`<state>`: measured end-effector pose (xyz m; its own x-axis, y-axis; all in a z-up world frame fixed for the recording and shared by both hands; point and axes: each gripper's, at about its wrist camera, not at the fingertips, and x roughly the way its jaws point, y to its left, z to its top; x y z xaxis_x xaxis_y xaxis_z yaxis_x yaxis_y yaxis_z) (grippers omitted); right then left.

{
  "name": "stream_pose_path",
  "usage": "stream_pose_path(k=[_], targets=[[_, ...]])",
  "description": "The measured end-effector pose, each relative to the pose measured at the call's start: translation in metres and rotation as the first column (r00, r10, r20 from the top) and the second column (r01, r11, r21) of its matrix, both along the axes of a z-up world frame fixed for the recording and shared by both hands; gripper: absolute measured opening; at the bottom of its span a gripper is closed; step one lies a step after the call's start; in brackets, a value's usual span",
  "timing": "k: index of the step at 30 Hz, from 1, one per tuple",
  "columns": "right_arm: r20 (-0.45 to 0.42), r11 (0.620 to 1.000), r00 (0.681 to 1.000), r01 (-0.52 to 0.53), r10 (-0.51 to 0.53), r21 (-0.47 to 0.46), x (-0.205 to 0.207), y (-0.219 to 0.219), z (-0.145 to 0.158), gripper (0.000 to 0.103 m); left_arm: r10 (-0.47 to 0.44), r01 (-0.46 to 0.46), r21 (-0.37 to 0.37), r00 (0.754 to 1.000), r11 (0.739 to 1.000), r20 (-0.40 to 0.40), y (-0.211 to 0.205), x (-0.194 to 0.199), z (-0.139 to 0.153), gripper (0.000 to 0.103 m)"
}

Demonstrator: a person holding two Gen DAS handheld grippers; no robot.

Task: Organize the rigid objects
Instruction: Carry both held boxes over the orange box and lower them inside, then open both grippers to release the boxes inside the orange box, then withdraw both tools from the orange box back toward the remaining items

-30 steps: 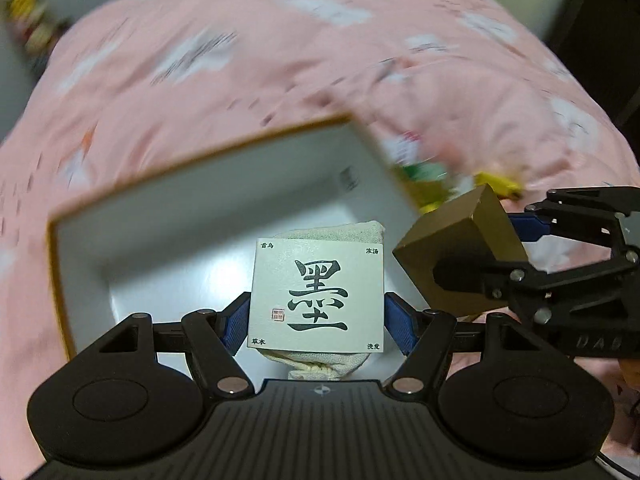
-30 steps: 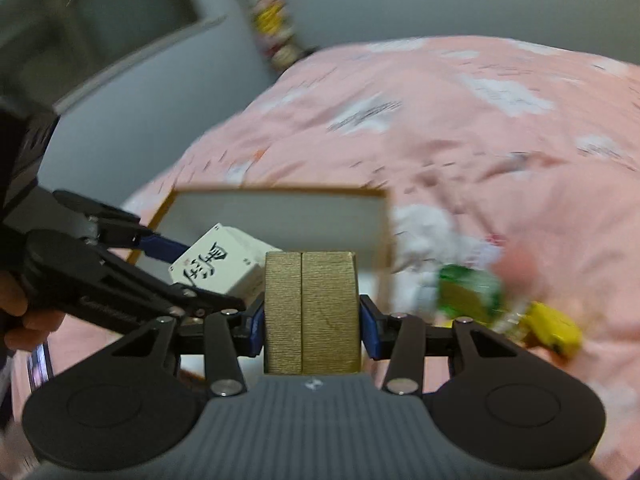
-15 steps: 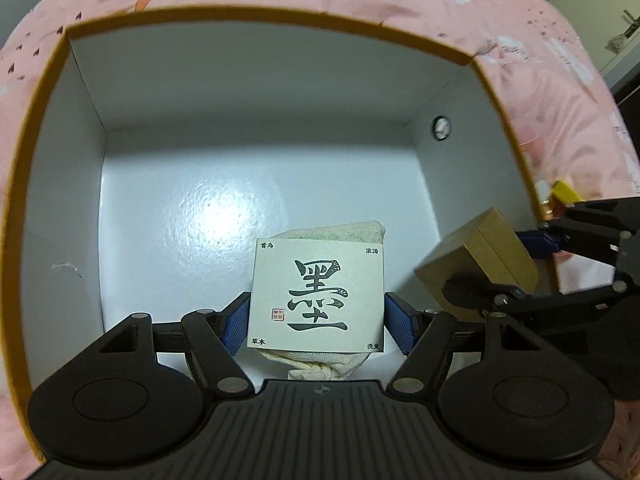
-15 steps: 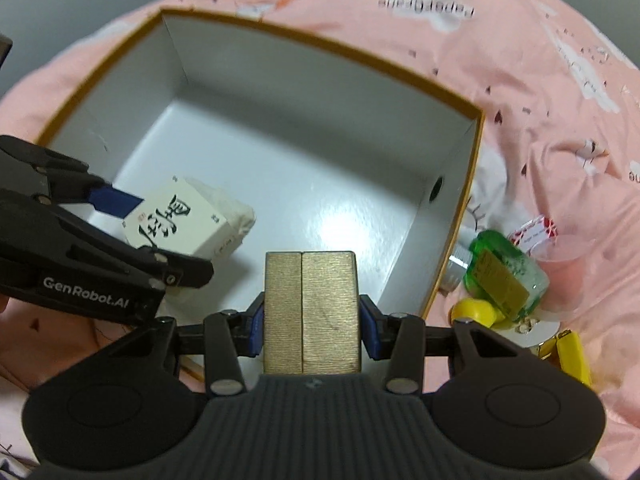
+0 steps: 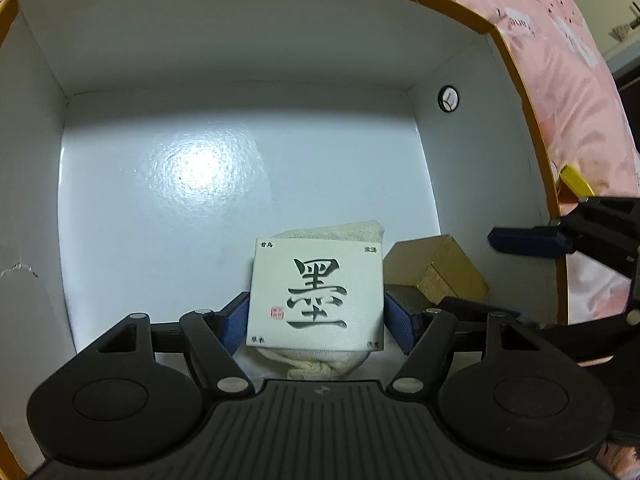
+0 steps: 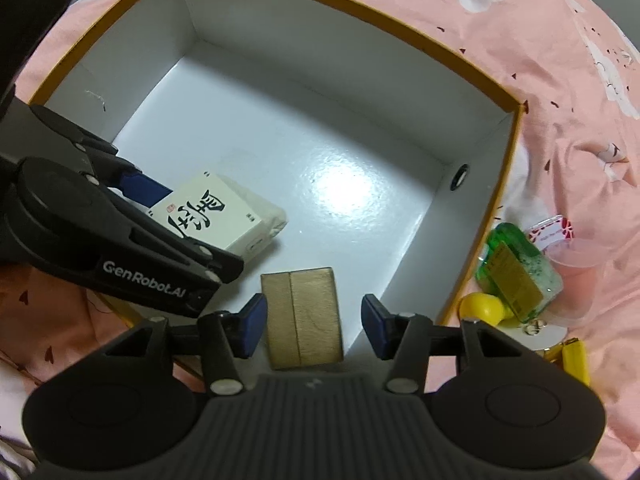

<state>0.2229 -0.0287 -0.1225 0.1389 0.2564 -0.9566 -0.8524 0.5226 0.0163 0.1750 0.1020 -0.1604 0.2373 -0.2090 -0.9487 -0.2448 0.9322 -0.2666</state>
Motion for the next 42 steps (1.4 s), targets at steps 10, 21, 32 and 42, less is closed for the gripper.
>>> stream_pose_path(k=[10, 21, 32, 42], targets=[[0.016, 0.999, 1.0, -0.021, 0.021, 0.025, 0.001, -0.006, 0.008, 0.039, -0.024, 0.023, -0.074, 1.0, 0.997, -0.008, 0.003, 0.006, 0.005, 0.059], [0.074, 0.988, 0.985, -0.155, 0.153, 0.011, -0.004, 0.009, 0.002, 0.04, 0.002, -0.006, -0.137, 1.0, 0.99, -0.03, 0.006, 0.002, -0.006, 0.04], [0.117, 0.989, 0.983, -0.132, 0.14, -0.07, 0.005, 0.012, -0.009, 0.029, -0.045, 0.044, -0.132, 0.999, 0.99, -0.001, -0.012, -0.002, -0.008, 0.029], [0.135, 0.991, 0.982, -0.128, 0.131, -0.035, -0.003, 0.006, 0.0, 0.032, -0.17, 0.172, -0.056, 0.985, 0.984, 0.032, -0.024, 0.004, 0.0, 0.03]])
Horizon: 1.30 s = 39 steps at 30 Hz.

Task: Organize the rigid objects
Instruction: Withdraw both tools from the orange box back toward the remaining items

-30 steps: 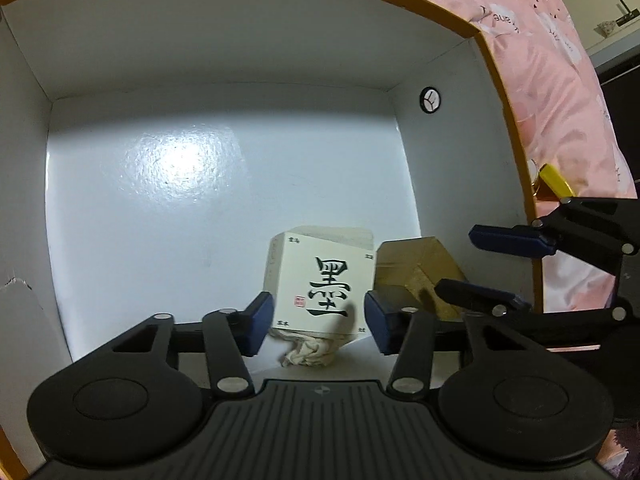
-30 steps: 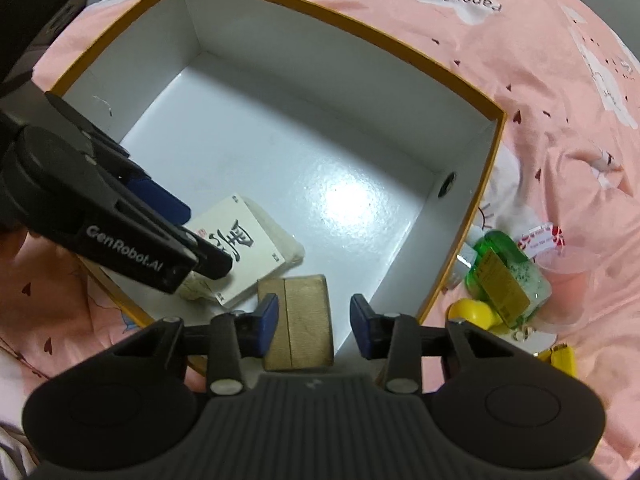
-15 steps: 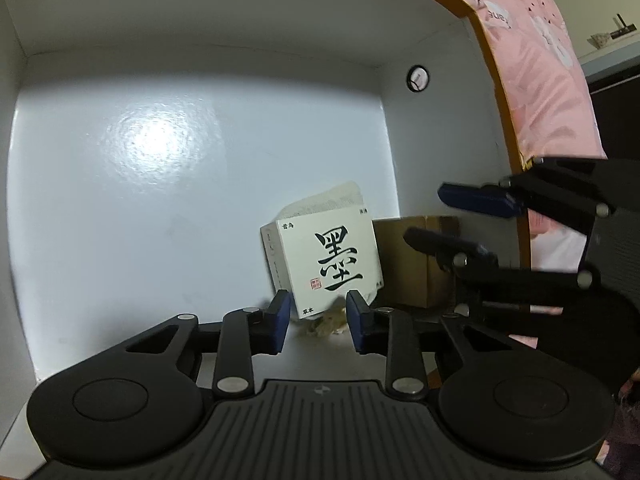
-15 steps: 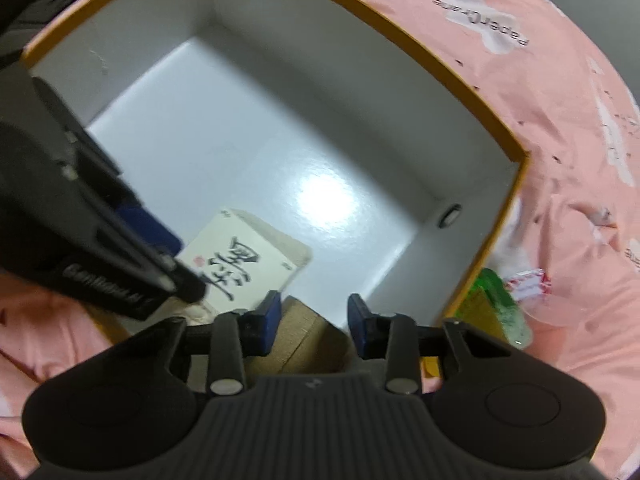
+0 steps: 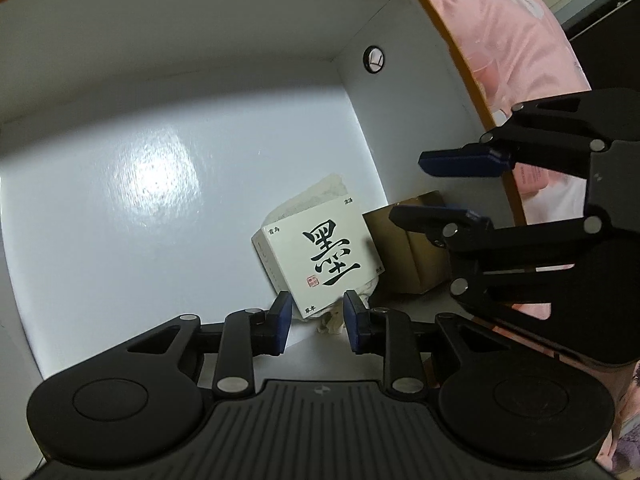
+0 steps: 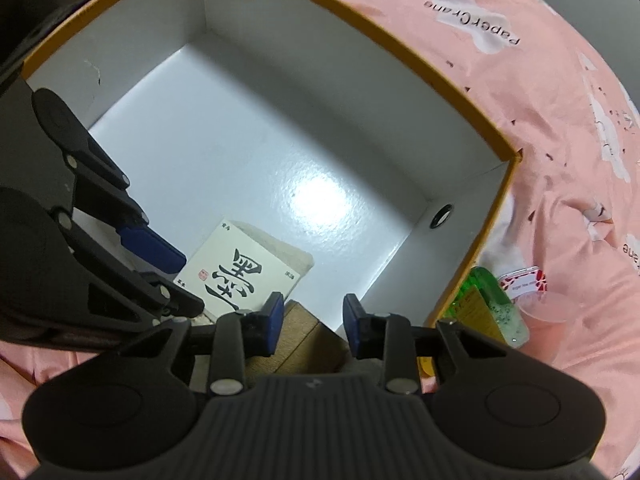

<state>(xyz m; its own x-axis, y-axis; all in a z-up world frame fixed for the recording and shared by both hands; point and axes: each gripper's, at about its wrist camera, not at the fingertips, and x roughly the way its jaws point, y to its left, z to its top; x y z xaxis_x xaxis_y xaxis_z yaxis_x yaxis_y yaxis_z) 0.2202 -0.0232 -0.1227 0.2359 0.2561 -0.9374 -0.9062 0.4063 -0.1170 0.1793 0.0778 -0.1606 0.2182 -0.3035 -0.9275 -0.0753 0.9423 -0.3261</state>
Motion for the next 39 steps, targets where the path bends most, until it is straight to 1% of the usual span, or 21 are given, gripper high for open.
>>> stream_pose_path(k=[1, 5, 8, 9, 10, 12, 14, 16, 17, 19, 21, 23, 24, 26, 30, 32, 34, 36, 37, 38, 39], targets=[[0.006, 1.0, 1.0, 0.004, -0.004, 0.008, 0.0, -0.002, 0.003, 0.035, -0.003, 0.003, 0.006, 1.0, 1.0, 0.011, -0.001, -0.001, 0.003, 0.03], [-0.002, 0.999, 1.0, 0.026, -0.026, 0.04, -0.001, -0.01, 0.014, 0.035, -0.024, 0.021, 0.048, 0.997, 0.999, 0.071, -0.006, -0.006, 0.021, 0.031], [-0.008, 0.995, 0.998, 0.062, -0.061, 0.084, 0.0, -0.019, 0.025, 0.036, -0.048, 0.038, 0.076, 0.988, 0.996, 0.144, -0.011, -0.012, 0.041, 0.032], [-0.008, 0.992, 0.997, 0.074, -0.074, 0.102, 0.0, -0.023, 0.029, 0.037, -0.059, 0.044, 0.086, 0.982, 0.995, 0.179, -0.014, -0.013, 0.048, 0.032], [-0.009, 0.988, 0.996, 0.09, -0.09, 0.124, 0.001, -0.028, 0.035, 0.04, -0.067, 0.048, 0.097, 0.976, 0.994, 0.209, -0.017, -0.012, 0.055, 0.032], [-0.004, 0.976, 0.991, 0.13, -0.131, 0.172, 0.004, -0.039, 0.046, 0.043, -0.096, 0.062, 0.122, 0.952, 0.991, 0.29, -0.025, -0.014, 0.069, 0.032], [-0.004, 0.958, 0.984, 0.175, -0.178, 0.23, 0.008, -0.054, 0.056, 0.047, -0.118, 0.074, 0.136, 0.93, 0.988, 0.349, -0.032, -0.015, 0.08, 0.036], [-0.001, 0.931, 0.972, 0.225, -0.235, 0.287, 0.012, -0.071, 0.066, 0.047, -0.137, 0.085, 0.143, 0.904, 0.986, 0.405, -0.038, -0.015, 0.091, 0.042], [-0.002, 0.916, 0.966, 0.247, -0.26, 0.316, 0.014, -0.081, 0.07, 0.047, -0.154, 0.097, 0.151, 0.889, 0.984, 0.43, -0.043, -0.014, 0.095, 0.043], [0.002, 0.888, 0.951, 0.288, -0.309, 0.359, 0.018, -0.099, 0.075, 0.048, -0.203, 0.126, 0.192, 0.864, 0.973, 0.462, -0.054, -0.011, 0.098, 0.043], [0.012, 0.862, 0.936, 0.318, -0.351, 0.396, 0.02, -0.116, 0.076, 0.049, -0.246, 0.151, 0.23, 0.845, 0.961, 0.474, -0.065, -0.006, 0.1, 0.043], [0.02, 0.836, 0.916, 0.357, -0.401, 0.417, 0.025, -0.133, 0.074, 0.061, -0.289, 0.189, 0.246, 0.827, 0.951, 0.482, -0.076, 0.002, 0.099, 0.044], [0.019, 0.823, 0.904, 0.381, -0.428, 0.422, 0.028, -0.142, 0.071, 0.062, -0.308, 0.207, 0.251, 0.818, 0.946, 0.486, -0.082, 0.003, 0.099, 0.045], [0.013, 0.811, 0.892, 0.405, -0.452, 0.422, 0.031, -0.157, 0.063, 0.062, -0.343, 0.235, 0.268, 0.8, 0.934, 0.493, -0.093, 0.008, 0.097, 0.052], [0.034, 0.811, 0.864, 0.456, -0.502, 0.366, 0.035, -0.177, 0.042, 0.062, -0.427, 0.317, 0.295, 0.761, 0.901, 0.488, -0.117, 0.018, 0.09, 0.054], [0.039, 0.803, 0.845, 0.492, -0.534, 0.336, 0.035, -0.187, 0.03, 0.062, -0.469, 0.372, 0.288, 0.749, 0.882, 0.469, -0.128, 0.027, 0.084, 0.055], [0.032, 0.797, 0.836, 0.51, -0.548, 0.325, 0.035, -0.196, 0.018, 0.062, -0.502, 0.41, 0.291, 0.74, 0.864, 0.448, -0.14, 0.033, 0.077, 0.055], [0.015, 0.781, 0.821, 0.536, -0.57, 0.321, 0.036, -0.206, 0.008, 0.061, -0.541, 0.445, 0.31, 0.727, 0.84, 0.423, -0.152, 0.041, 0.069, 0.054], [-0.002, 0.767, 0.811, 0.554, -0.585, 0.324, 0.039, -0.211, 0.003, 0.061, -0.555, 0.458, 0.317, 0.723, 0.831, 0.411, -0.156, 0.044, 0.065, 0.054], [-0.022, 0.751, 0.801, 0.571, -0.599, 0.331, 0.041, -0.217, -0.001, 0.057, -0.565, 0.467, 0.322, 0.722, 0.824, 0.4, -0.16, 0.049, 0.061, 0.054], [-0.044, 0.735, 0.791, 0.586, -0.61, 0.341, 0.044, -0.222, -0.003, 0.054, -0.567, 0.47, 0.32, 0.725, 0.822, 0.391, -0.164, 0.052, 0.057, 0.054]])
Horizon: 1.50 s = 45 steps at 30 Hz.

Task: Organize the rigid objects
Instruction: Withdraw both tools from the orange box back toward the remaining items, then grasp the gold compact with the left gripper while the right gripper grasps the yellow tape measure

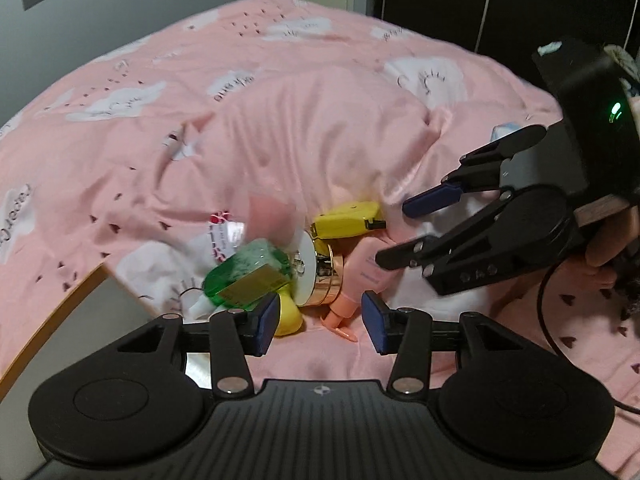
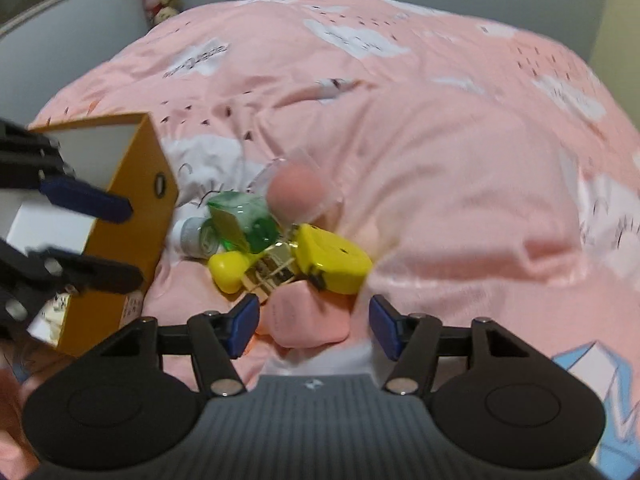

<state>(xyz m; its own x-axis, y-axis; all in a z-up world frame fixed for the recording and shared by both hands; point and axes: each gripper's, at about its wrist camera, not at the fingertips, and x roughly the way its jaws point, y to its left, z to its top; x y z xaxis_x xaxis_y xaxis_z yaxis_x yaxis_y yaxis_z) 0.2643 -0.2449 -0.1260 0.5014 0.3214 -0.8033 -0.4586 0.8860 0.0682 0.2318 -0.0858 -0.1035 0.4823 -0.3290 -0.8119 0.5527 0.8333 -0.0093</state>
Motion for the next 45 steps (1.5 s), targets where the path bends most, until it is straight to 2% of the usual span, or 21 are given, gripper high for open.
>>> stream_pose_path(k=[1, 5, 11, 16, 17, 20, 27, 30, 32, 36, 39, 42, 45], targets=[[-0.012, 1.0, 1.0, 0.011, -0.011, 0.022, 0.004, -0.004, -0.002, 0.051, -0.003, 0.003, -0.003, 1.0, 1.0, -0.009, -0.003, 0.004, -0.003, 0.054], [-0.014, 0.998, 1.0, 0.01, -0.009, 0.058, 0.012, -0.007, -0.004, 0.051, -0.006, 0.007, 0.014, 0.999, 1.0, -0.038, -0.016, 0.021, -0.018, 0.054], [0.056, 0.995, 0.996, -0.072, 0.076, -0.068, 0.021, 0.008, -0.01, 0.05, 0.013, -0.01, 0.029, 0.993, 1.0, -0.12, -0.023, 0.046, -0.04, 0.051], [0.061, 0.991, 0.991, -0.116, 0.12, -0.064, 0.035, 0.006, -0.014, 0.048, 0.046, -0.045, 0.007, 0.989, 0.999, -0.142, -0.019, 0.054, -0.047, 0.049], [0.058, 0.992, 0.991, -0.119, 0.122, -0.054, 0.038, 0.005, -0.015, 0.041, 0.052, -0.053, -0.003, 0.988, 0.999, -0.147, -0.02, 0.056, -0.047, 0.05], [0.042, 0.996, 0.995, -0.091, 0.091, 0.008, 0.044, -0.002, -0.015, 0.033, 0.044, -0.048, -0.019, 0.987, 0.999, -0.151, -0.024, 0.059, -0.048, 0.051], [-0.031, 0.99, 1.0, 0.009, -0.004, 0.142, 0.051, -0.026, -0.022, 0.033, 0.082, -0.08, 0.024, 0.988, 0.997, -0.128, -0.039, 0.071, -0.053, 0.051], [-0.049, 0.986, 0.998, 0.034, -0.026, 0.165, 0.055, -0.03, -0.025, 0.032, 0.089, -0.084, 0.046, 0.989, 0.995, -0.119, -0.044, 0.075, -0.054, 0.052], [-0.057, 0.983, 0.998, 0.049, -0.04, 0.174, 0.057, -0.032, -0.027, 0.032, 0.088, -0.08, 0.078, 0.991, 0.994, -0.099, -0.05, 0.075, -0.055, 0.057], [-0.077, 0.979, 0.996, 0.068, -0.054, 0.194, 0.061, -0.035, -0.031, 0.033, 0.076, -0.065, 0.13, 0.994, 0.989, -0.075, -0.057, 0.078, -0.058, 0.056], [-0.079, 0.976, 0.995, 0.072, -0.057, 0.207, 0.06, -0.036, -0.031, 0.033, 0.061, -0.047, 0.126, 0.992, 0.991, -0.108, -0.054, 0.076, -0.058, 0.043], [-0.075, 0.973, 0.996, 0.068, -0.053, 0.218, 0.058, -0.038, -0.03, 0.033, 0.049, -0.03, 0.139, 0.989, 0.99, -0.138, -0.047, 0.071, -0.058, 0.04], [-0.062, 0.978, 0.998, 0.044, -0.032, 0.204, 0.056, -0.035, -0.029, 0.036, 0.048, -0.028, 0.158, 0.992, 0.987, -0.121, -0.043, 0.061, -0.057, 0.037]])
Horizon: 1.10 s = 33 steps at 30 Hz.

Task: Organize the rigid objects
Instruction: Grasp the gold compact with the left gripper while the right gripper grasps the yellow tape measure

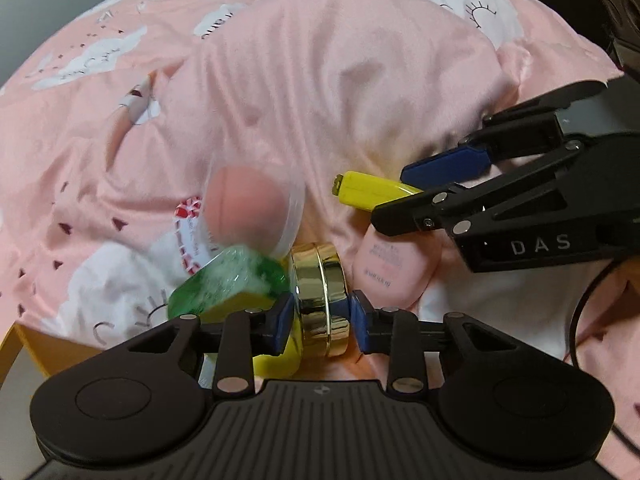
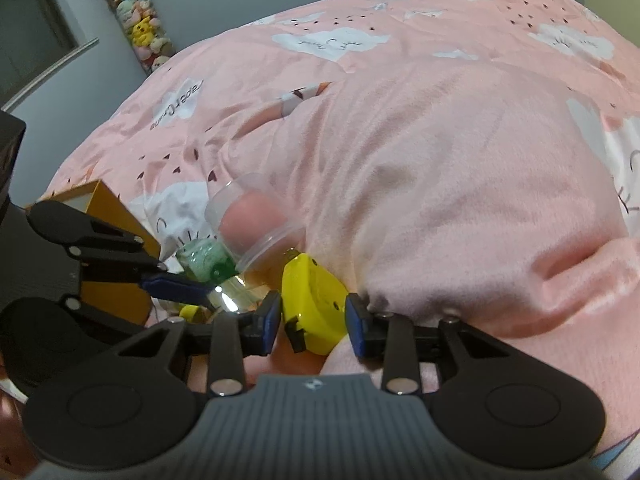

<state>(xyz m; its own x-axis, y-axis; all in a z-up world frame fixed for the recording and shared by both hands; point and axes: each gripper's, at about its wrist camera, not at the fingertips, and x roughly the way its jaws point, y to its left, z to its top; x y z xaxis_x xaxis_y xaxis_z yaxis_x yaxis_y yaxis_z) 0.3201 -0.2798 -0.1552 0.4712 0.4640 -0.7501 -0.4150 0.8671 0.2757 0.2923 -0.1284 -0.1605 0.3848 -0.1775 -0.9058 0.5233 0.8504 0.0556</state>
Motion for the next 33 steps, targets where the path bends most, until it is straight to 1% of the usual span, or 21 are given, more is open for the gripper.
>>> stream_pose_path(k=[3, 7, 9, 10, 11, 14, 16, 19, 20, 22, 24, 25, 26, 27, 31, 33], targets=[[0.019, 0.999, 1.0, -0.013, 0.014, -0.029, -0.002, 0.007, -0.002, 0.039, -0.027, 0.026, 0.025, 0.999, 0.999, 0.028, -0.001, -0.011, -0.001, 0.036], [0.047, 0.997, 0.999, -0.018, 0.021, -0.073, -0.004, 0.013, -0.003, 0.039, -0.071, 0.064, 0.095, 0.994, 0.993, 0.08, -0.012, -0.02, -0.006, 0.037], [0.073, 0.992, 0.997, -0.027, 0.036, -0.12, -0.007, 0.021, -0.002, 0.044, -0.077, 0.066, 0.116, 0.993, 0.991, 0.091, -0.017, -0.02, -0.009, 0.038], [0.086, 0.987, 0.995, -0.041, 0.055, -0.153, -0.01, 0.028, -0.003, 0.048, -0.073, 0.062, 0.118, 0.994, 0.991, 0.086, -0.019, -0.019, -0.012, 0.038], [0.101, 0.981, 0.992, -0.054, 0.074, -0.185, -0.012, 0.034, -0.004, 0.05, -0.063, 0.054, 0.113, 0.995, 0.992, 0.077, -0.018, -0.017, -0.013, 0.038], [0.14, 0.968, 0.984, -0.069, 0.105, -0.241, -0.015, 0.043, -0.006, 0.05, -0.024, 0.02, 0.078, 0.999, 0.997, 0.049, -0.014, -0.011, -0.015, 0.038], [0.139, 0.973, 0.986, -0.058, 0.091, -0.225, -0.013, 0.041, -0.006, 0.046, 0.013, -0.014, 0.044, 1.0, 0.999, 0.024, -0.009, -0.006, -0.014, 0.038], [0.131, 0.983, 0.99, -0.026, 0.05, -0.18, -0.01, 0.032, -0.002, 0.035, 0.053, -0.053, 0.002, 0.999, 0.999, -0.004, -0.002, -0.002, -0.012, 0.034], [0.128, 0.985, 0.991, -0.019, 0.042, -0.17, -0.011, 0.03, -0.001, 0.034, 0.062, -0.062, -0.004, 0.998, 0.998, -0.008, -0.001, -0.002, -0.012, 0.034], [0.128, 0.985, 0.991, -0.014, 0.037, -0.173, -0.012, 0.03, 0.0, 0.034, 0.074, -0.074, -0.009, 0.997, 0.997, -0.008, 0.0, -0.002, -0.011, 0.033], [0.141, 0.982, 0.99, -0.005, 0.032, -0.187, -0.015, 0.033, 0.002, 0.031, 0.097, -0.097, -0.024, 0.995, 0.995, -0.006, 0.004, -0.003, -0.008, 0.032], [0.154, 0.981, 0.988, 0.001, 0.029, -0.194, -0.017, 0.034, 0.004, 0.024, 0.112, -0.112, -0.039, 0.994, 0.993, -0.012, 0.007, -0.003, -0.006, 0.032], [0.174, 0.979, 0.984, 0.007, 0.029, -0.205, -0.02, 0.035, 0.007, 0.022, 0.126, -0.126, -0.053, 0.992, 0.991, -0.019, 0.01, -0.005, -0.004, 0.032], [0.184, 0.978, 0.983, 0.01, 0.029, -0.208, -0.022, 0.036, 0.01, 0.022, 0.138, -0.139, -0.061, 0.99, 0.988, -0.018, 0.012, -0.007, -0.002, 0.032], [0.178, 0.981, 0.984, 0.025, 0.01, -0.194, -0.025, 0.032, 0.017, 0.02, 0.174, -0.172, -0.1, 0.985, 0.98, 0.012, 0.022, -0.019, 0.012, 0.032], [0.189, 0.981, 0.982, 0.037, -0.001, -0.191, -0.029, 0.03, 0.022, 0.02, 0.192, -0.188, -0.138, 0.981, 0.972, 0.023, 0.024, -0.026, 0.021, 0.031]])
